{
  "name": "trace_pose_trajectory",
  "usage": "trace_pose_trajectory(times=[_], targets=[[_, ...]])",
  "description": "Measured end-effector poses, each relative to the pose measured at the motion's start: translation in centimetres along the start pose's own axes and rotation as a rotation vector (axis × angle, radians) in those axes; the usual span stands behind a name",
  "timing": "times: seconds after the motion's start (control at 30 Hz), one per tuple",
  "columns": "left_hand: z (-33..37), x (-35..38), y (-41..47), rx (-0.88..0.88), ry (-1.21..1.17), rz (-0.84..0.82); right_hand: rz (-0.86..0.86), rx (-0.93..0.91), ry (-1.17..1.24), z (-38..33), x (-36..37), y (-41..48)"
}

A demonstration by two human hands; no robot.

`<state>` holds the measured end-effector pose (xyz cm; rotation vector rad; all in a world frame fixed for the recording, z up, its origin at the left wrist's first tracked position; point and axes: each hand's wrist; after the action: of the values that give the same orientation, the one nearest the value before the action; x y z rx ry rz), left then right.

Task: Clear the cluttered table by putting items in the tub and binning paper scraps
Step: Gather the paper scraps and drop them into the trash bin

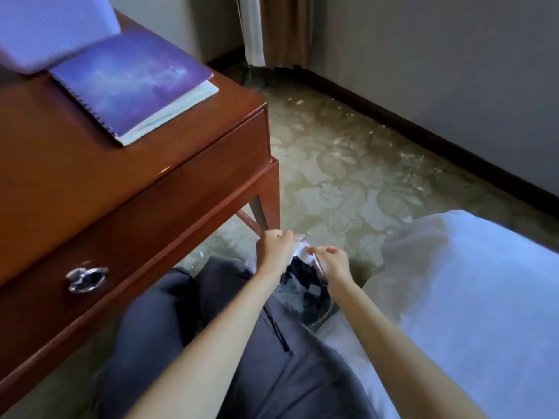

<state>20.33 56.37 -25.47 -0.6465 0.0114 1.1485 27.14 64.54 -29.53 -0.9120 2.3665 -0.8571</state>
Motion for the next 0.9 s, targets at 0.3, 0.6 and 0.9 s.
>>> trace_pose_trajectory(times=[0.3, 0.6, 0.9], targets=[[-7.3, 4.8, 6.1, -0.563, -0.029, 0.023, -0.084, 0.421, 0.009, 6.8, 2.9, 9.2], [-10.5, 5.5, 10.2, -0.925, -0.320, 0.006, 0.100, 0.586, 0.065, 9.7, 4.3, 12.8], [-9.3, 4.3, 10.0, -1.001, -0.532, 0.097, 0.097, 0.577, 0.119, 9.0, 2.9, 11.3]])
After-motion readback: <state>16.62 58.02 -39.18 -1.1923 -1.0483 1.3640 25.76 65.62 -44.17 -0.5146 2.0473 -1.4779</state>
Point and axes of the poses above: each hand's wrist, its own y-axis towards the middle knuckle, its own x-axis out of the palm, z = x × y, and after that the axes turned 6 degrees about -y, right-handed
